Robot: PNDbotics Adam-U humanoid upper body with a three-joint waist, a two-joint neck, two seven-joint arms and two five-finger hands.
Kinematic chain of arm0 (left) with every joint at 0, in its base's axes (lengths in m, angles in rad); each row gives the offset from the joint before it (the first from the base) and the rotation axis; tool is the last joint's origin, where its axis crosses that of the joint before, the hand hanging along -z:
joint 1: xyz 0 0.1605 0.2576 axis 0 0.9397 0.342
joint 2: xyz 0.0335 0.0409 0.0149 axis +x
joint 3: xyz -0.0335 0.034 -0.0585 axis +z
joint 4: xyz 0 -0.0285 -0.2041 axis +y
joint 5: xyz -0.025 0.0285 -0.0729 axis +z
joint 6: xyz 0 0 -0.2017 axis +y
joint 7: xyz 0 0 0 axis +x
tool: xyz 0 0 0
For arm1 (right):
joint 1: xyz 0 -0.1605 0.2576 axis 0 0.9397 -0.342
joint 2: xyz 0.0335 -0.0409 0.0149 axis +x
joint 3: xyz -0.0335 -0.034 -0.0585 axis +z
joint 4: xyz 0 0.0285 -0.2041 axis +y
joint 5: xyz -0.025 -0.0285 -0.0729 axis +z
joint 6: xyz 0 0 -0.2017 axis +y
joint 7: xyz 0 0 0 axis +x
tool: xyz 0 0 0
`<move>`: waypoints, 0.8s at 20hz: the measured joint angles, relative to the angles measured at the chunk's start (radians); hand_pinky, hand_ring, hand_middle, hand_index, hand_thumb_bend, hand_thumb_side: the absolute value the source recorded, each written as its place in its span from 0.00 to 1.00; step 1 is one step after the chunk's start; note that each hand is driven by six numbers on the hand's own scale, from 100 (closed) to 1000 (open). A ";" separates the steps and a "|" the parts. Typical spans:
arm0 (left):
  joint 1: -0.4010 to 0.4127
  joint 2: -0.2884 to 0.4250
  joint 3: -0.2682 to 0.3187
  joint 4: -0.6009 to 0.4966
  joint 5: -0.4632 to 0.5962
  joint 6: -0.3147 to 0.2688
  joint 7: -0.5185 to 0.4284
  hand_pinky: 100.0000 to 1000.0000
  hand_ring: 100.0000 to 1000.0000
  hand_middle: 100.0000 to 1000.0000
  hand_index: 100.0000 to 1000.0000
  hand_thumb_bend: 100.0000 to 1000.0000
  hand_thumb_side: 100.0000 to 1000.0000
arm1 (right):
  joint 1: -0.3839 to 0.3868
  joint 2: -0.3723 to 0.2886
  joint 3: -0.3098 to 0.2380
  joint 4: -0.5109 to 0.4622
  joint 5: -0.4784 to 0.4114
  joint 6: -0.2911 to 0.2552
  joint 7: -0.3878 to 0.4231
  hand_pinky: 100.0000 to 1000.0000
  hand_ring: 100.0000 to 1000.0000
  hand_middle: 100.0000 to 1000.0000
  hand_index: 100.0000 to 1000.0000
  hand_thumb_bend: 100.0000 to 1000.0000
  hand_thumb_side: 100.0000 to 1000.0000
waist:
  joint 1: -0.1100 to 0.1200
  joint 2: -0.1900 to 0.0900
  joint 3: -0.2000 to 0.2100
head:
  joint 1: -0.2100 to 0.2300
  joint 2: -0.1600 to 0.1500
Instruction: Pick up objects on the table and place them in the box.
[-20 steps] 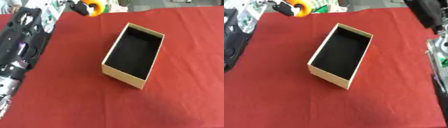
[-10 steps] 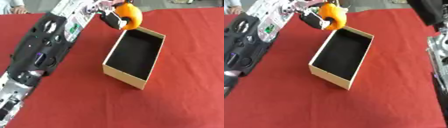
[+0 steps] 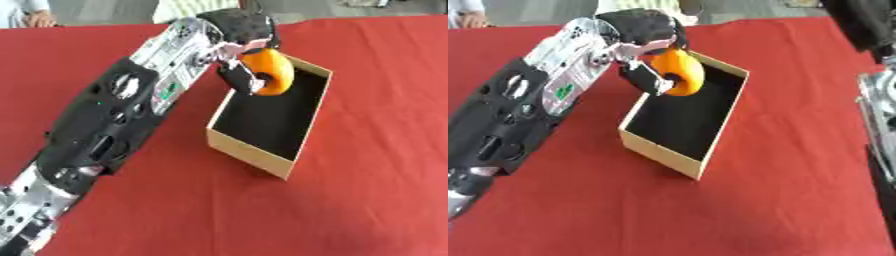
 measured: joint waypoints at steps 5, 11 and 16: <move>0.010 -0.035 -0.013 0.028 -0.021 -0.012 0.007 0.21 0.54 0.59 0.68 0.00 0.20 | 0.003 0.000 -0.002 0.000 0.000 0.000 -0.001 0.92 0.78 0.72 0.91 0.00 0.73 | 0.000 0.000 -0.005 | 0.004 0.000; 0.010 -0.073 -0.036 0.041 -0.055 -0.051 0.017 0.22 0.55 0.59 0.69 0.00 0.12 | 0.010 0.000 -0.002 0.000 -0.002 -0.001 -0.006 0.92 0.78 0.72 0.91 0.00 0.73 | 0.003 0.000 -0.010 | 0.004 0.000; 0.016 -0.086 -0.047 0.064 -0.061 -0.074 -0.005 0.31 0.65 0.68 0.73 0.14 0.22 | 0.014 0.001 -0.002 0.000 -0.005 -0.002 -0.007 0.92 0.78 0.72 0.91 0.00 0.73 | 0.007 0.000 -0.012 | 0.003 0.000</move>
